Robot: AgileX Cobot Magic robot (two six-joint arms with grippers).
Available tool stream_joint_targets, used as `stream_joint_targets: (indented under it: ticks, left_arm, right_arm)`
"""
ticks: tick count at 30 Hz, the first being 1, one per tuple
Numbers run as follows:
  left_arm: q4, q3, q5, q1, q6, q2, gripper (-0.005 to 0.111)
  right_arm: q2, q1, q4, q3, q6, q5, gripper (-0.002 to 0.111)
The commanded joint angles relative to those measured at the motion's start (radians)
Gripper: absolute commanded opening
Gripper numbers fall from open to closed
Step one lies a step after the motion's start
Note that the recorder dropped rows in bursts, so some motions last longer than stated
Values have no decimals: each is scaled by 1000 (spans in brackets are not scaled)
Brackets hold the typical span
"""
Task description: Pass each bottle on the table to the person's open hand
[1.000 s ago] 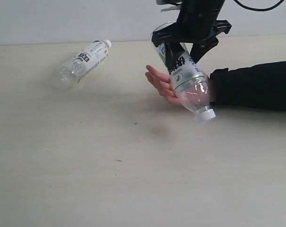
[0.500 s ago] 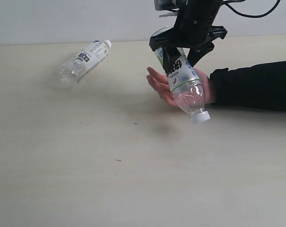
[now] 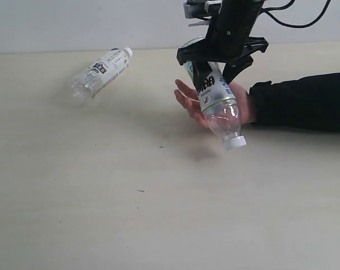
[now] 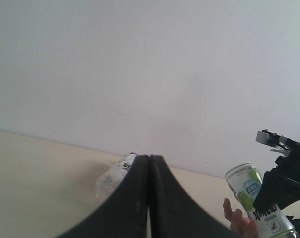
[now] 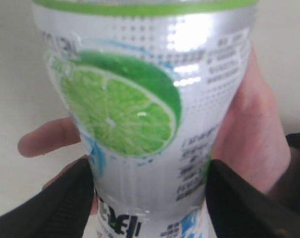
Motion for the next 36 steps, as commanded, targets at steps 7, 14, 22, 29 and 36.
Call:
stream_joint_targets:
  ticks: [7, 14, 22, 29, 36]
  left_arm:
    - [-3, 3, -10, 1, -3, -5, 0]
    - [-3, 3, -10, 1, -3, -5, 0]
    - [-3, 3, -10, 1, -3, -5, 0]
    - [-3, 3, -10, 1, -3, -5, 0]
    - [-3, 3, -10, 1, -3, -5, 0]
  right_arm:
    - [11, -4, -87, -9, 30, -20, 79]
    - [9, -4, -88, -9, 20, -30, 84]
    - [-77, -4, -83, -9, -87, -19, 84]
    - [-235, -4, -83, 73, -114, -56, 53]
    - [-513, -4, -83, 362, -150, -199, 0]
